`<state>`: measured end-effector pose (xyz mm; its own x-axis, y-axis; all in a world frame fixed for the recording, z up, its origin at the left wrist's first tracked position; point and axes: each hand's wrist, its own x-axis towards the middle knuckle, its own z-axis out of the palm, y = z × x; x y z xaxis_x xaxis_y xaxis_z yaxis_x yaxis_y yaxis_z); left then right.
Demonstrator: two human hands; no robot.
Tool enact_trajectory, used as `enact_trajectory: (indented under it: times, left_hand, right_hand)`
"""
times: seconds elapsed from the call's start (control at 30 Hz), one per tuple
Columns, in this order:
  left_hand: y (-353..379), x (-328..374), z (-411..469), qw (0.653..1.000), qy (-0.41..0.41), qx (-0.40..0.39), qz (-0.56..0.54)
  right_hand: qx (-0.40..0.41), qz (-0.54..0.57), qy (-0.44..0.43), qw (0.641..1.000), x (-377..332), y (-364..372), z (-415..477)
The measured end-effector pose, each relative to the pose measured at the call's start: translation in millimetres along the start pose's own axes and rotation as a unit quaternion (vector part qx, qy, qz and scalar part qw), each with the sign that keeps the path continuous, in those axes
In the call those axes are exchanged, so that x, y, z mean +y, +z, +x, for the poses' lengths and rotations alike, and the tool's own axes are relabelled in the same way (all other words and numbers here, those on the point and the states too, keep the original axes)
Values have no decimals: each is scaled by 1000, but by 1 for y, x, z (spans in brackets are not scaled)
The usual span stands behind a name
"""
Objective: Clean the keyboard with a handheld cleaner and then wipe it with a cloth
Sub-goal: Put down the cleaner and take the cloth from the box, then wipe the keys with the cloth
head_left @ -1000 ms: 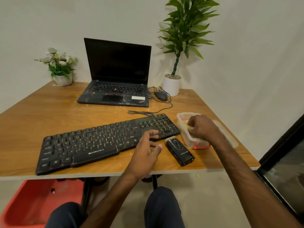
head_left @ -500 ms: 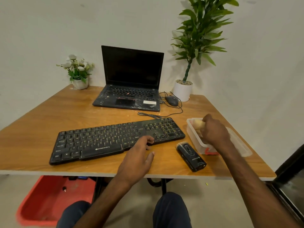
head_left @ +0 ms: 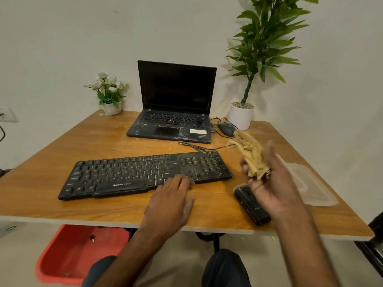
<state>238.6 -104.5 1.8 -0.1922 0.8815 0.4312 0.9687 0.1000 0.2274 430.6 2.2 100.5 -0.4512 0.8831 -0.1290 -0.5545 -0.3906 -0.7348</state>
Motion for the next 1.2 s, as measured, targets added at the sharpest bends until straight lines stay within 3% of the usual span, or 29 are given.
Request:
enact_trajectory:
  times: [0.13, 0.33, 0.5, 0.8, 1.1, 1.2]
  left_hand:
    - [-7, -7, 26, 1000, 19, 4, -7]
    - [-11, -35, 90, 961, -10, -268, 68]
    - [7, -42, 111, 938, -20, -335, 83]
    - [-18, -47, 112, 940, -13, -337, 58]
    - [-46, -66, 73, 911, -56, -404, 50]
    - [-33, -51, 67, 932, -51, -353, 63]
  right_hand:
    - [50, -29, 11, 998, 56, 11, -4]
    - [95, -84, -5, 992, 96, 9, 1]
    - [134, -59, -29, 989, 103, 1, 10]
    - [136, -74, -43, 987, 106, -2, 11]
    - [41, -235, -94, 967, 112, 3, 3]
    - [38, -256, -103, 960, 113, 4, 1]
